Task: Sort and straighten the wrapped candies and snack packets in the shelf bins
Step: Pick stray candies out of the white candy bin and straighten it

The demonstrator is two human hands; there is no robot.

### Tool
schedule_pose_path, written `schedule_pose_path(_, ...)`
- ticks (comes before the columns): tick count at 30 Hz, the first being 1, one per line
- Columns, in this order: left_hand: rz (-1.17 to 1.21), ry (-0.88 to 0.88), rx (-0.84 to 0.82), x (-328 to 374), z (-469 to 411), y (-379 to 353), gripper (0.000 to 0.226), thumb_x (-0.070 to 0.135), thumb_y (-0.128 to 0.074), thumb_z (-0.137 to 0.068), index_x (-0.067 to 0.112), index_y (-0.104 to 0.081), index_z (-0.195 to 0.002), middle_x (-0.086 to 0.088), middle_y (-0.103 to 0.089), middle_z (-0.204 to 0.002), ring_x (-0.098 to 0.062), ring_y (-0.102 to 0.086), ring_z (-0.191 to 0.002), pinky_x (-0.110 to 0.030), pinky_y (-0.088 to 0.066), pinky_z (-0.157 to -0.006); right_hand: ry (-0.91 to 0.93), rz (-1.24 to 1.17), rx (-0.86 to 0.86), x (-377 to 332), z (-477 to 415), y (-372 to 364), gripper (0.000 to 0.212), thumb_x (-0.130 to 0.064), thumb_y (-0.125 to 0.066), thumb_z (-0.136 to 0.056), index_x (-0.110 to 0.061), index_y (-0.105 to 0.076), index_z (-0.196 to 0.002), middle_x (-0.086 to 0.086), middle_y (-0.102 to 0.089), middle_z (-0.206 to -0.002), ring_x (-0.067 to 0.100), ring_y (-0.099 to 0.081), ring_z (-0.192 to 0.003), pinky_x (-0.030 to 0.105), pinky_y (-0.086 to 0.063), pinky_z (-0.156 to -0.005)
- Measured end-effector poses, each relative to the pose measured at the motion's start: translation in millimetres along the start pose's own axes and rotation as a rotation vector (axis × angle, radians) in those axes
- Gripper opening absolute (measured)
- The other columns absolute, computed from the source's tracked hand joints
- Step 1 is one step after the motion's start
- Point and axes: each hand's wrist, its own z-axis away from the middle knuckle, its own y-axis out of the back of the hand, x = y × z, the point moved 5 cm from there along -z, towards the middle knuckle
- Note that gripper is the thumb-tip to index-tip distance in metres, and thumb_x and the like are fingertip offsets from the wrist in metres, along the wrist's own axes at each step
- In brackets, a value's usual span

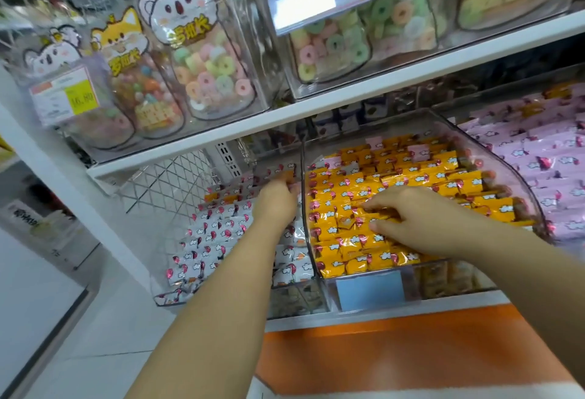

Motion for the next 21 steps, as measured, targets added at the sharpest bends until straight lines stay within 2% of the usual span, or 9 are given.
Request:
schedule_pose_path(4,-0.095,-0.054,0.105,6.2,3.2,5.7,0.019,0.013,-0.042,-0.098,0.007,-0.055,-0.111,-0.015,-0.063,-0.098,-0.025,-0.054,-0.075,-0.029,-0.037,-0.061,-0.002,-0.017,0.007,-1.2,-0.5,0.8,0.044,-0.038,-0.051,-0.094,-0.03,-0.045,-0.136,-0.008,-0.044,-0.142,0.012,-0.041,-0.127,0.027,-0.037,-0.1)
schedule_pose_path(6,-0.056,-0.072,0.153,6.8,6.2,9.0,0.017,0.008,-0.039,-0.097,0.006,-0.051,-0.11,-0.01,-0.06,-0.085,-0.015,-0.047,-0.06,-0.025,-0.031,-0.049,-0.005,-0.016,0.008,-1.7,-0.8,1.1,0.044,-0.038,-0.051,-0.094,-0.031,-0.045,-0.136,-0.008,-0.043,-0.142,0.012,-0.042,-0.127,0.027,-0.037,-0.099)
schedule_pose_path(8,-0.012,-0.095,0.207,7.2,9.7,11.3,0.016,0.011,-0.038,-0.1,0.007,-0.05,-0.108,0.0,-0.053,-0.071,-0.009,-0.043,-0.053,-0.021,-0.027,-0.043,-0.004,-0.02,0.007,-1.4,-1.1,0.9,0.044,-0.039,-0.051,-0.094,-0.031,-0.045,-0.136,-0.008,-0.042,-0.143,0.012,-0.041,-0.128,0.028,-0.037,-0.1)
schedule_pose_path(10,0.043,-0.122,0.273,7.5,12.5,14.2,0.018,0.014,-0.036,-0.101,0.006,-0.051,-0.107,0.003,-0.049,-0.067,-0.007,-0.043,-0.051,-0.021,-0.027,-0.043,0.001,-0.022,0.01,-0.7,-1.6,0.9,0.044,-0.04,-0.051,-0.093,-0.032,-0.045,-0.136,-0.009,-0.043,-0.142,0.012,-0.041,-0.128,0.027,-0.037,-0.1)
schedule_pose_path(13,0.168,-0.101,0.371,4.4,12.2,21.3,0.019,0.013,-0.033,-0.101,0.004,-0.049,-0.106,-0.004,-0.053,-0.069,-0.014,-0.045,-0.052,-0.026,-0.03,-0.043,0.009,-0.019,0.011,0.7,-1.9,0.9,0.044,-0.041,-0.051,-0.093,-0.031,-0.045,-0.136,-0.009,-0.044,-0.141,0.01,-0.041,-0.127,0.025,-0.036,-0.1)
schedule_pose_path(18,0.307,-0.039,0.393,3.8,14.3,30.2,0.019,0.006,-0.029,-0.1,0.003,-0.041,-0.115,-0.008,-0.048,-0.069,-0.015,-0.042,-0.048,-0.023,-0.026,-0.041,0.022,-0.006,0.019,-0.3,-0.5,1.1,0.044,-0.04,-0.051,-0.093,-0.03,-0.046,-0.135,-0.01,-0.045,-0.14,0.009,-0.041,-0.126,0.024,-0.035,-0.101)
schedule_pose_path(21,0.425,-0.053,0.454,8.8,26.8,40.3,0.018,0.005,-0.029,-0.1,0.007,-0.043,-0.111,-0.002,-0.046,-0.07,-0.015,-0.045,-0.054,-0.023,-0.033,-0.045,0.032,0.008,0.031,-0.1,0.7,1.8,0.044,-0.04,-0.05,-0.094,-0.03,-0.045,-0.136,-0.01,-0.045,-0.139,0.007,-0.04,-0.126,0.022,-0.033,-0.101)
